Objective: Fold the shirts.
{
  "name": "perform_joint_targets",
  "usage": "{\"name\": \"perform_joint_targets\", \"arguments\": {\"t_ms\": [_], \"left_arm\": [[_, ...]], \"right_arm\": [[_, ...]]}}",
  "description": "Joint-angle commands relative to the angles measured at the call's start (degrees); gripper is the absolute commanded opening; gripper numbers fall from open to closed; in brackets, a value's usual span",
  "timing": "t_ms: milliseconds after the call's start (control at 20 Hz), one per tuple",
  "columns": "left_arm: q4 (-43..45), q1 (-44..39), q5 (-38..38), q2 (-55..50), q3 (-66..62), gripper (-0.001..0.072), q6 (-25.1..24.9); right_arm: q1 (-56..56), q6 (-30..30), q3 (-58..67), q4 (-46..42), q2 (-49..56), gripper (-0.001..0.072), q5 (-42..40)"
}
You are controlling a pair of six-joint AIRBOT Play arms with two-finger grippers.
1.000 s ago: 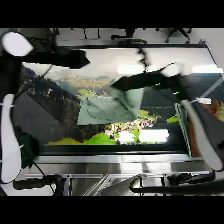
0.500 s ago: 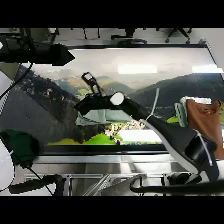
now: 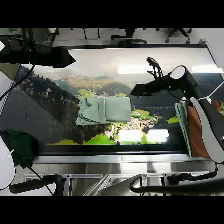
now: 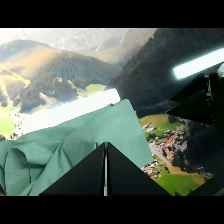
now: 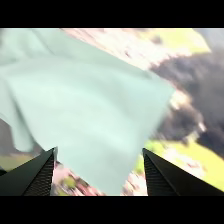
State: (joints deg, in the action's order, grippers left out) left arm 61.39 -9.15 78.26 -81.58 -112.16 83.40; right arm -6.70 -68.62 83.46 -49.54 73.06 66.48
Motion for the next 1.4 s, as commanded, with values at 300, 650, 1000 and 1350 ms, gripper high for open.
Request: {"name": "perform_joint_targets", "arguments": {"t_ms": [300, 650, 1000, 1350], "left_arm": [[0.0, 0.0, 0.0, 0.0, 0.0, 0.0012, 0.0], [0.0, 0.0, 0.0, 0.0, 0.0, 0.0012, -0.7], [-0.1, -0.2, 0.2, 0.0, 0.0, 0.0012, -0.9], [-0.1, -0.2, 1.8, 0.0, 0.0, 0.0012, -0.9]], "right_arm": [[-1.3, 5.7, -7.2, 12.4, 13.4, 0.0597, -1.8], [-4.2, 11.1, -3.9, 21.7, 14.6, 0.0016, -0.3], [9.8, -3.5, 30.1, 19.3, 3.1, 0.0016, 14.1], [39.4, -19.6, 36.9, 14.1, 2.5, 0.0016, 14.7]]}}
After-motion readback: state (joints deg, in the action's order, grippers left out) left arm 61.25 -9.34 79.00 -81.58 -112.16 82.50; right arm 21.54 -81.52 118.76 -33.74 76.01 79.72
